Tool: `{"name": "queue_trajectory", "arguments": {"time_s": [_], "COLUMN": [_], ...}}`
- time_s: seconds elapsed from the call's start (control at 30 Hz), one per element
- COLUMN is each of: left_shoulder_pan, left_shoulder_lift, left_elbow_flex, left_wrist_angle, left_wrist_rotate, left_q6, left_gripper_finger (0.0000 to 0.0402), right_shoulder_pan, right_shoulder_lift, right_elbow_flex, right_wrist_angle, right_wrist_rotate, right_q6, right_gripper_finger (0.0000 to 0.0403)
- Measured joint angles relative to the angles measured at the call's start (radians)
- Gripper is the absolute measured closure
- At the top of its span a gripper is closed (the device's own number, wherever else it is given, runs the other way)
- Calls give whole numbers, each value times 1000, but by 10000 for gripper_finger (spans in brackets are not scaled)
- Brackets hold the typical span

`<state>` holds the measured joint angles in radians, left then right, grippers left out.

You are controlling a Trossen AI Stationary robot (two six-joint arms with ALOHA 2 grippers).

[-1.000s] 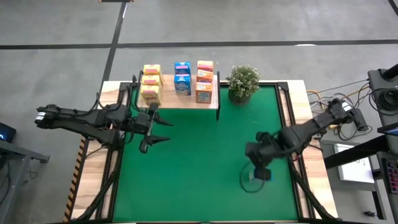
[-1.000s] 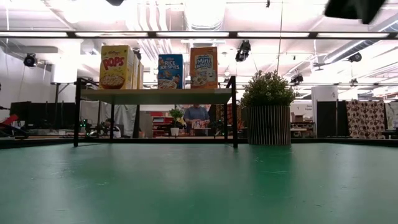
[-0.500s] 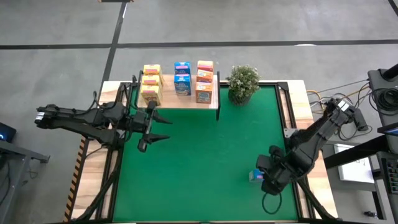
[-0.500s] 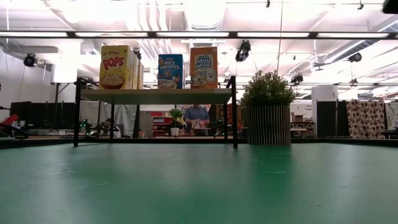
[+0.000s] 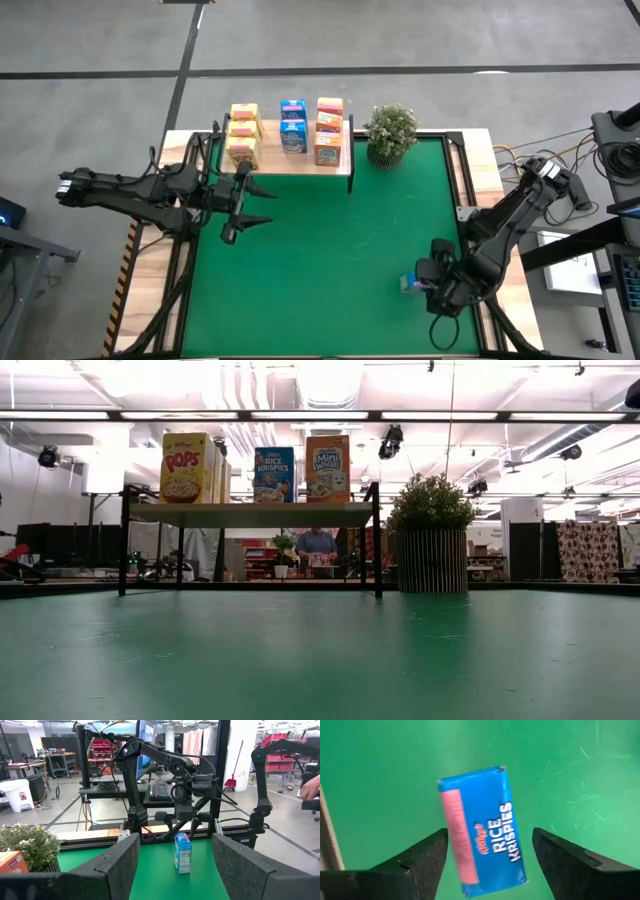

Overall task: Stack cereal on shelf
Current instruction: Put the blue cereal box on the shelf

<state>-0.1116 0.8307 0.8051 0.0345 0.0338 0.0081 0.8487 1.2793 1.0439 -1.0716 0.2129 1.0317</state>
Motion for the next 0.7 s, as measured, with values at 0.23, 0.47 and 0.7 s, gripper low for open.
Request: {"name": "queue_trajectory", "arguments": {"time_s": [0.23, 0.47, 0.7], "left_shoulder_pan": [0, 0, 0], "left_shoulder_lift": [2, 2, 2], "left_elbow_flex": [0, 0, 0], "left_wrist_angle": [7, 6, 3], "left_wrist_rotate": [0, 0, 0], "left_q6": [13, 13, 13], "left_gripper_finger": [171, 171, 171], "right_shoulder_pan": [0, 0, -1], "right_shoulder_lift": [0, 0, 0], "right_elbow_flex": [-27, 16, 17], "right_wrist_angle": [16, 19, 25], "right_wrist_rotate": [-4, -3, -3], "right_q6": [-3, -40, -47], "right_gripper_finger": [147, 199, 234]}}
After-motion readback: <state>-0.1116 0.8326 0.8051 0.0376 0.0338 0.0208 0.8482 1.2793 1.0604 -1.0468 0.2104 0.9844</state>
